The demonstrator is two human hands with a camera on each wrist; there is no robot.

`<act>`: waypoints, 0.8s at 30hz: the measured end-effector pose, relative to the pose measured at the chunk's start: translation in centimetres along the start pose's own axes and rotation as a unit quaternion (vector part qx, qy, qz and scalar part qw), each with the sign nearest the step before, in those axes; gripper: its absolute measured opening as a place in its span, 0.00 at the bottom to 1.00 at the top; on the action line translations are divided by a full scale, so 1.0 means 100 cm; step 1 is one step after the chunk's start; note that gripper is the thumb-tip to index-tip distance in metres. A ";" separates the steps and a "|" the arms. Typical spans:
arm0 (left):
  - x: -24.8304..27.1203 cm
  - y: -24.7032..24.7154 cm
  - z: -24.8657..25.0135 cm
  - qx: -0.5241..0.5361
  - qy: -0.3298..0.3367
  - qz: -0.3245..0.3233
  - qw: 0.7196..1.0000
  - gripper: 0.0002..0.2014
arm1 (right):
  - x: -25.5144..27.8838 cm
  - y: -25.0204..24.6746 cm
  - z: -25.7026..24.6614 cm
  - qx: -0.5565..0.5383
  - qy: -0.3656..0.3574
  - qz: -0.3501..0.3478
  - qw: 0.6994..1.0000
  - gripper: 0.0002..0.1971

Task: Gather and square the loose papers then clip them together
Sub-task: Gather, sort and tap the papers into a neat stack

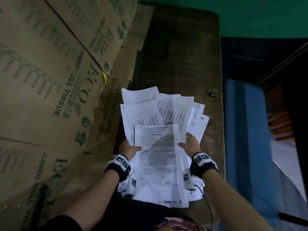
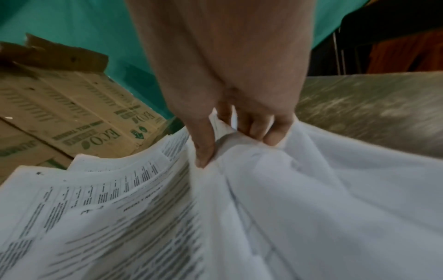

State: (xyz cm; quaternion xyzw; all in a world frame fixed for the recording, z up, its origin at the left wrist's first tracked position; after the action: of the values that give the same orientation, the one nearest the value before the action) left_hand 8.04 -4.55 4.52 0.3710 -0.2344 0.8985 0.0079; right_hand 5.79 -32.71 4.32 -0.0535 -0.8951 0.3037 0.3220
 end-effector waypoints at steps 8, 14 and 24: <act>-0.005 0.004 -0.003 0.098 -0.028 -0.058 0.993 0.18 | 0.042 -0.010 0.040 -0.154 0.146 0.042 0.976 0.47; 0.015 0.020 0.021 0.140 -0.040 -0.176 0.974 0.20 | 0.033 -0.029 0.041 -0.272 0.154 -0.031 0.949 0.32; 0.035 0.031 0.000 0.108 -0.085 -0.181 0.974 0.18 | 0.035 -0.035 0.040 -0.159 0.128 -0.069 0.976 0.20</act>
State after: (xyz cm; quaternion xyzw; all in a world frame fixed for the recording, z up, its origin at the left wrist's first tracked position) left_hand 4.88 -7.85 5.57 0.4809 -0.0653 0.8674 0.1100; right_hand 1.01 -36.56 5.83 -0.0806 -0.8847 0.1250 0.4418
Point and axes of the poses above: each hand's wrist, its own x-axis away from the middle knuckle, its own y-axis out of the palm, z = x × y, the point moved 2 cm from there along -x, towards the middle knuckle, and after that the axes turned 2 degrees about -x, right-handed, at the moved point
